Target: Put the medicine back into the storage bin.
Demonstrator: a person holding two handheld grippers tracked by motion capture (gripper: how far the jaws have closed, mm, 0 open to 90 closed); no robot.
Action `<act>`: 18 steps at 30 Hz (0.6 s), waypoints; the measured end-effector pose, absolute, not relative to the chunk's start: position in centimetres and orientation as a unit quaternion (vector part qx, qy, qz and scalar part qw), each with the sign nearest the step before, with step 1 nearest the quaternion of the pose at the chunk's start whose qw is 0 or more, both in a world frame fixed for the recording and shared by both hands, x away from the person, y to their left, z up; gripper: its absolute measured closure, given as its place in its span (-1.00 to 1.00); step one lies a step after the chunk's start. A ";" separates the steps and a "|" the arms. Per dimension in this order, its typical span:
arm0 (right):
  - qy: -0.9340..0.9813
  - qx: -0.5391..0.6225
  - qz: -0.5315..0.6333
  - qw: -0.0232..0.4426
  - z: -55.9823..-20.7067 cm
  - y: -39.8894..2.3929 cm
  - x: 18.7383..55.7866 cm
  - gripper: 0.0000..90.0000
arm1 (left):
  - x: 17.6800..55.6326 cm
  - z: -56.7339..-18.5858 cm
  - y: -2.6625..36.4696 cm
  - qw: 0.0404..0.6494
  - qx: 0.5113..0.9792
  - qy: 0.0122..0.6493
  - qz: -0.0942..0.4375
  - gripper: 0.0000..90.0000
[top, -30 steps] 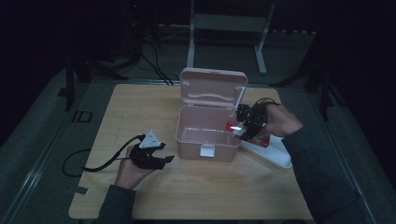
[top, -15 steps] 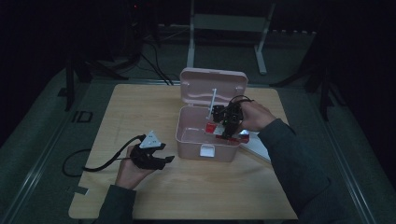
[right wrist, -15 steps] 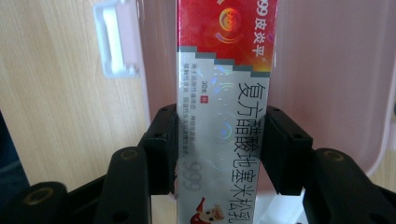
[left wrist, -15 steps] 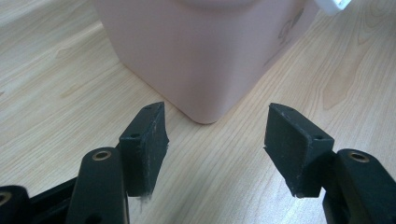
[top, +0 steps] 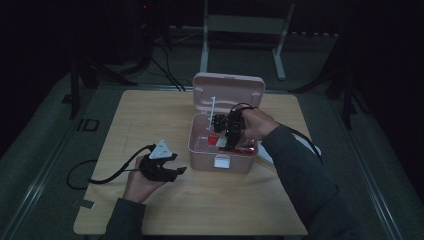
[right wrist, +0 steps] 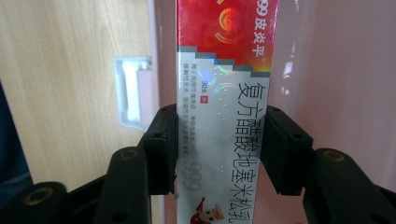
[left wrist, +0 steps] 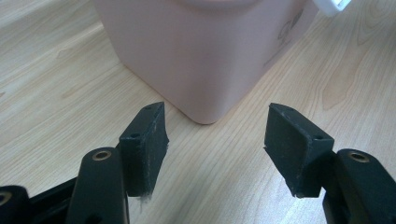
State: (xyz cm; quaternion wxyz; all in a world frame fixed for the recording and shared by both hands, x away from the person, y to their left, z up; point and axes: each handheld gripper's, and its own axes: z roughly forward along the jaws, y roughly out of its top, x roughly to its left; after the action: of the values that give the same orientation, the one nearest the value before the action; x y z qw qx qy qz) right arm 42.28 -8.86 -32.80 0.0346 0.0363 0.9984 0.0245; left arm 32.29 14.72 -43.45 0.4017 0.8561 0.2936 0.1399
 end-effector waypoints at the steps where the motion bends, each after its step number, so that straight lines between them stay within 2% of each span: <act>1: 0.999 0.036 0.024 0.032 -32.9 -8.8 42.3 0.14 | 32.3 -43.4 14.7 0.402 0.856 0.293 0.140 -0.14; 18: 0.999 0.042 0.014 0.005 -33.4 -8.4 42.1 0.13 | 32.3 -43.5 14.7 0.402 0.856 0.294 0.139 -0.14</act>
State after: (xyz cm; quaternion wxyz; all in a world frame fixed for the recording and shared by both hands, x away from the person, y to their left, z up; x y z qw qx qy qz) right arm 42.13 -8.41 -33.42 0.0051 0.0418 0.9990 0.0144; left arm 32.32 14.66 -43.52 0.4021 0.8559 0.2939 0.1393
